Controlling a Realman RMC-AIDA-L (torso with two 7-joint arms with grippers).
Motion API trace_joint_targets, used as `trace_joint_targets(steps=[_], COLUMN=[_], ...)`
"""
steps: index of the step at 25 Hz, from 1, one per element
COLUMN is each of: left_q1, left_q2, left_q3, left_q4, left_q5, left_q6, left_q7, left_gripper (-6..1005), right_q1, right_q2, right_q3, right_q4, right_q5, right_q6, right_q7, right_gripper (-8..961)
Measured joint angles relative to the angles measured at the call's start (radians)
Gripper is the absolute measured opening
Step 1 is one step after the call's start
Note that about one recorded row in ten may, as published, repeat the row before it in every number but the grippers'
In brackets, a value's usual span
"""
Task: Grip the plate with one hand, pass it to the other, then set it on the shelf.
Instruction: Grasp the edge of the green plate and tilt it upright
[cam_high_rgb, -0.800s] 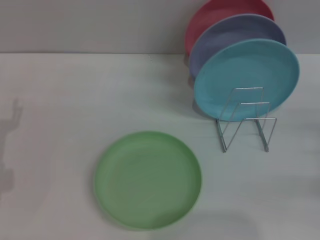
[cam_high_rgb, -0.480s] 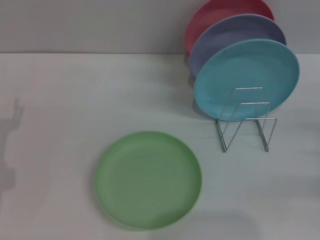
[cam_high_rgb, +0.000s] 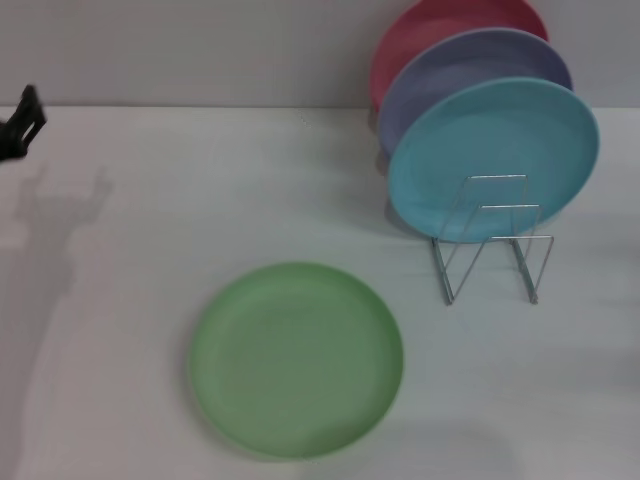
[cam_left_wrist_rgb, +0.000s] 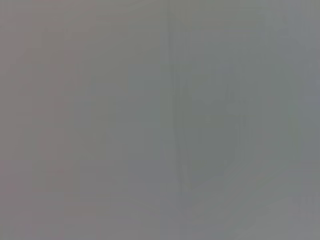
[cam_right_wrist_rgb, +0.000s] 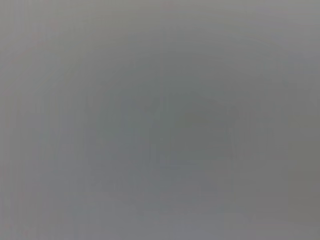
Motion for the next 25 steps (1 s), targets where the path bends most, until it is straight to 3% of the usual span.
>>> trace_joint_targets(steps=[1,4,6,7,10,12,15,19,25], left_q1=[0.039,0.052,0.040,0.029,0.006,-0.003,-0.061,-0.093,-0.132], left_q2=[0.007,-0.010,-0.032,-0.053,-0.093,-0.095,-0.094,-0.098,-0.099], left_q3=[-0.087,-0.196,-0.257,-0.289,-0.344,-0.348,-0.353,-0.339,-0.305], left_q4=[-0.232,-0.477,-0.594,-0.654,-0.741,-0.756,-0.801,-0.782,-0.676], left_q5=[0.056,0.117,0.139,0.145,0.146,0.141,0.110,0.084,0.067], left_q6=[-0.304,-0.737,-1.013,-1.160,-1.418,-1.474,-1.750,-1.829,-1.838], left_q7=[0.000,0.002,0.015,0.030,0.073,0.075,0.072,0.071,0.068], left_gripper=[814,812,809,807,803,800,795,789,781], right_q1=[0.001,0.004,0.006,0.008,0.013,0.015,0.015,0.013,0.012], right_q2=[0.000,-0.001,-0.001,-0.001,-0.003,-0.003,-0.003,-0.003,-0.003], right_q3=[0.000,0.000,-0.001,-0.001,-0.001,-0.001,-0.001,0.002,0.005], right_q4=[0.000,0.000,0.000,0.000,-0.001,-0.002,-0.003,-0.003,-0.002], right_q5=[0.000,0.000,0.000,0.000,-0.003,-0.005,-0.005,-0.004,-0.002], right_q6=[0.000,-0.002,-0.004,-0.007,-0.021,-0.027,-0.032,-0.033,-0.033], right_q7=[0.000,0.001,0.001,0.001,0.001,0.000,-0.001,-0.002,-0.003], right_gripper=[822,822,821,821,821,821,820,820,819])
